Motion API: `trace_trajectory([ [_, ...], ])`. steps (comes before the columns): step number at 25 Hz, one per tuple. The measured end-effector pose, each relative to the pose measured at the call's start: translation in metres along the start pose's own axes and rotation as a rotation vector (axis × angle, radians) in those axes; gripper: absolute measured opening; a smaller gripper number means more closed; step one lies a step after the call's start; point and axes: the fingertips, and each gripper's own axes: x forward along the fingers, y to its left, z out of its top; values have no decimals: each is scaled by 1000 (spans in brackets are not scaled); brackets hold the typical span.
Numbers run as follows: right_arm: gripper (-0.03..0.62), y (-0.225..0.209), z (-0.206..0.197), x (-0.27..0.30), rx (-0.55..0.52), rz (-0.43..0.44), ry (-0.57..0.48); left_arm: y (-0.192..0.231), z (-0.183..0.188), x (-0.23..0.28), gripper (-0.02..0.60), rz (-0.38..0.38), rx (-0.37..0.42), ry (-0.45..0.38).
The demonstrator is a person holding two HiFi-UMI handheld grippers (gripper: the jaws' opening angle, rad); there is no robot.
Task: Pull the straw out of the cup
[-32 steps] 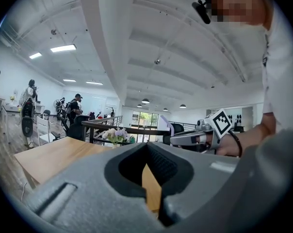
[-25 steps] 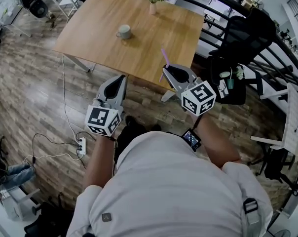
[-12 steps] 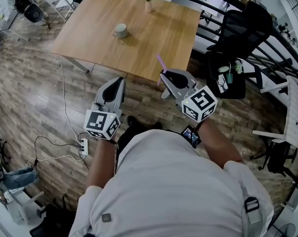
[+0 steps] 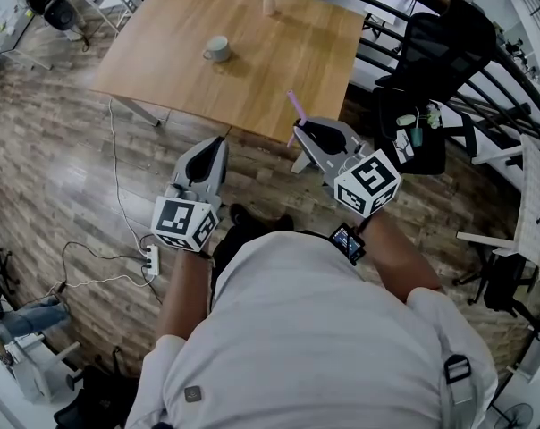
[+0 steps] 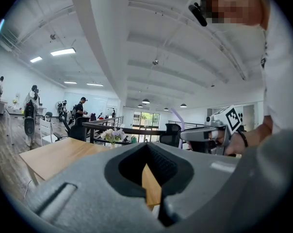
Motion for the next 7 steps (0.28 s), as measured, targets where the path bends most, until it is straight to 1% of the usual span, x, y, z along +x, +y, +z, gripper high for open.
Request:
trace_trajectory([
  [7, 34, -3, 0, -5, 2, -2, -2, -3, -3, 0, 4, 14, 7, 1],
])
